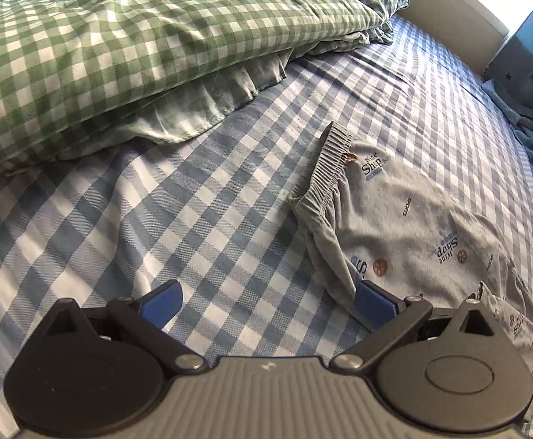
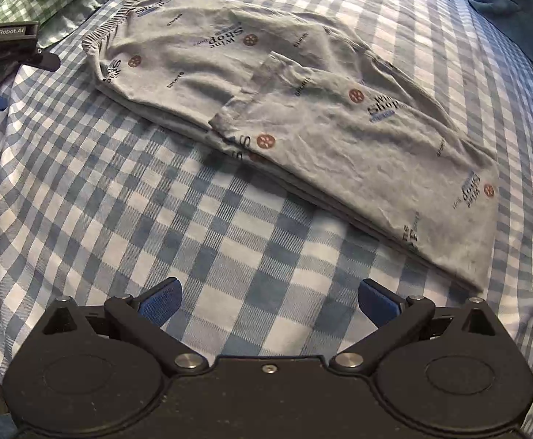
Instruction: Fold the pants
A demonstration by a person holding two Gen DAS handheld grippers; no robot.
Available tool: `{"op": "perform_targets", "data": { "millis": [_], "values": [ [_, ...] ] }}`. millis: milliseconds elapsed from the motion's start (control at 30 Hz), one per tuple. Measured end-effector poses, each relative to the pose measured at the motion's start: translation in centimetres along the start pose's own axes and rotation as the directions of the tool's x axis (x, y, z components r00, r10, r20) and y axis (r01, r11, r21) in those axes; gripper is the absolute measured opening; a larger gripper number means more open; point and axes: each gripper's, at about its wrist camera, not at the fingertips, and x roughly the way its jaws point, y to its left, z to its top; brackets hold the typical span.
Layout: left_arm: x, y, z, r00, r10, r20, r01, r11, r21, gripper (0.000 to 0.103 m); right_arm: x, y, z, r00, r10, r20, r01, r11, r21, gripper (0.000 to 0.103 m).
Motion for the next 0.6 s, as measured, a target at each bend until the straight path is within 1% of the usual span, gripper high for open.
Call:
{"op": "perform_targets", "data": {
  "millis": [33, 133, 200, 267, 300, 367, 467, 533, 600],
  "values": [
    [0.3, 0.1, 0.1, 1.000, -0.010, 0.007, 0.010, 1.000, -0.004, 0.103, 0.3, 0.3, 1.1, 1.000, 0.005, 0.000, -0.005, 0.999, -0.038, 0.102],
    [1.0, 0.0, 0.3, 0.999, -0.031, 0.034, 0.031, 0.999, 0.010, 0.103, 0.9, 0.6, 4.4, 0.999, 0.002, 0.039, 0.003, 0.992, -0.123, 0.102],
    [1.7, -0.3, 0.7, 0.999, -0.036, 0.038, 0.034, 0.999, 0.040, 0.103, 1.4, 0.3, 6.7, 0.998, -0.009, 0.056, 0.017, 0.988, -0.151, 0.102],
    [2.4, -0.6, 1.0, 0.998, -0.053, 0.029, 0.051, 0.997, 0.065, 0.103, 2.1, -0.3, 8.9, 0.997, -0.028, 0.068, 0.038, 0.988, -0.149, 0.102],
    [2.8, -0.8, 1.2, 0.997, -0.068, 0.025, 0.066, 0.995, 0.068, 0.103, 2.5, -0.8, 9.9, 0.996, -0.042, 0.073, 0.052, 0.990, -0.133, 0.102],
    [3.4, -0.7, 1.6, 0.993, -0.117, 0.031, 0.115, 0.992, 0.050, 0.102, 3.5, -2.0, 11.8, 0.994, -0.085, 0.066, 0.089, 0.994, -0.066, 0.102],
    [3.9, -0.5, 2.3, 0.977, -0.197, 0.080, 0.197, 0.980, 0.016, 0.101, 5.1, -4.1, 13.3, 0.987, -0.154, 0.045, 0.151, 0.986, 0.064, 0.102],
    [4.3, -0.5, 2.9, 0.967, -0.233, 0.106, 0.235, 0.972, -0.003, 0.095, 6.1, -4.9, 13.7, 0.987, -0.158, 0.029, 0.153, 0.981, 0.118, 0.102],
    [4.9, -0.6, 3.6, 0.962, -0.246, 0.117, 0.251, 0.968, -0.021, 0.092, 6.9, -5.2, 13.9, 0.988, -0.152, 0.014, 0.149, 0.980, 0.133, 0.102]
  ]
}}
